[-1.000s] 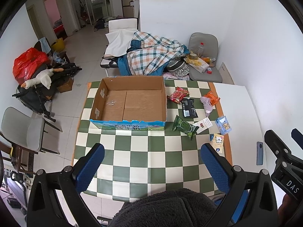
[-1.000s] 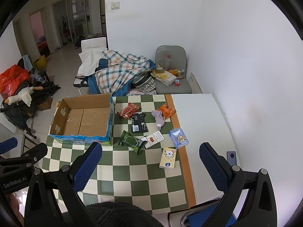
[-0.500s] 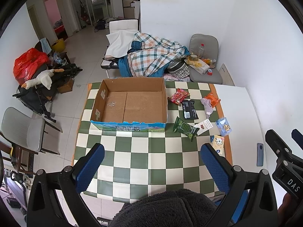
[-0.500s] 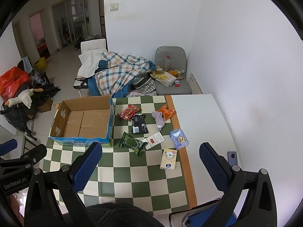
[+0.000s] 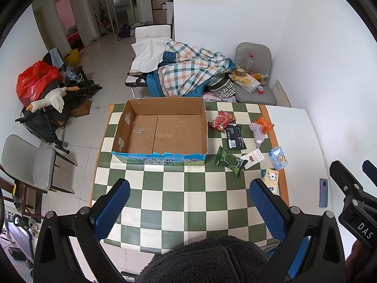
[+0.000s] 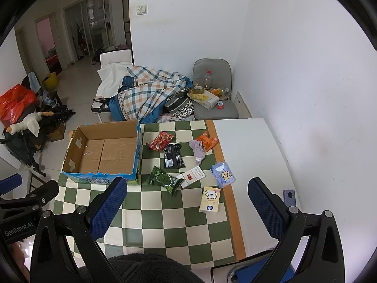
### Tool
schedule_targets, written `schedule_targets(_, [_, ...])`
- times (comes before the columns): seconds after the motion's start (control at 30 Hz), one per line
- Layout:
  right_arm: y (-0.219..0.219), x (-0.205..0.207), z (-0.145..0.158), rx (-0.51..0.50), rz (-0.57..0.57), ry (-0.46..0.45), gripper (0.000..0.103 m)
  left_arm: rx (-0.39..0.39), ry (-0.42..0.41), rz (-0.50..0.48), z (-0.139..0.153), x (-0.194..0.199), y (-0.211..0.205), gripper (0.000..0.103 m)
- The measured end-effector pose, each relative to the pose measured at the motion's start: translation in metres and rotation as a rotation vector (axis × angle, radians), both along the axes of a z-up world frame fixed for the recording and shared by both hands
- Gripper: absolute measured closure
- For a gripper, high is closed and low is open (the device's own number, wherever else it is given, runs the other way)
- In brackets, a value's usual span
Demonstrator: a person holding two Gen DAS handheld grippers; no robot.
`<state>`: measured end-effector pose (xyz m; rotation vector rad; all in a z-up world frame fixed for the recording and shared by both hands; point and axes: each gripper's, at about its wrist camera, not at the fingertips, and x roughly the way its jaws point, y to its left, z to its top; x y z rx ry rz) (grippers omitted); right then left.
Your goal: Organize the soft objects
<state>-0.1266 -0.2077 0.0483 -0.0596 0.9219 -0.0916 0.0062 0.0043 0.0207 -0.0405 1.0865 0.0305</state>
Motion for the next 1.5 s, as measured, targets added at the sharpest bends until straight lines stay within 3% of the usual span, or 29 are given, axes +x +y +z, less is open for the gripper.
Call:
schedule_targets(0.73, [-0.001,-0.001,-0.002,0.001,-0.001,0.000,0.000,-0.001,0.000,-0.005,-0.001,-0.001,0.000,0.000])
schedule_targets(0.97, [-0.022,0.027,-0.015,0.035,-0.058,0.059,0.000,0.000,0.042,-0.062,-0.027,0.063,-0.027,0.000])
schedule_targets(1.1, [-0.061,0.061,-0.057,0.082,-0.142,0.165,0.000,0.036,0.137,-0.106,-0.070,0.120,-0.049,0.000])
schedule_targets(1.2, [-0.093,0.086,-0.109,0.085,-0.209,0.257,0.000,-0.019,0.253,-0.125,-0.117,0.153,-0.062,0.000])
schedule_targets(1.23, [-0.104,0.094,-0.128,0.088,-0.229,0.291,0.000,-0.069,0.312,-0.129,-0.137,0.167,-0.070,0.000])
schedule_targets(1.37, [-0.146,0.123,-0.223,0.140,-0.297,0.440,0.000,-0.178,0.498,-0.093,-0.211,0.197,-0.105,0.000])
schedule_targets(1.5, [-0.169,0.142,-0.300,0.217,-0.328,0.545,0.001,-0.194,0.643,-0.042,-0.278,0.217,-0.141,0.001])
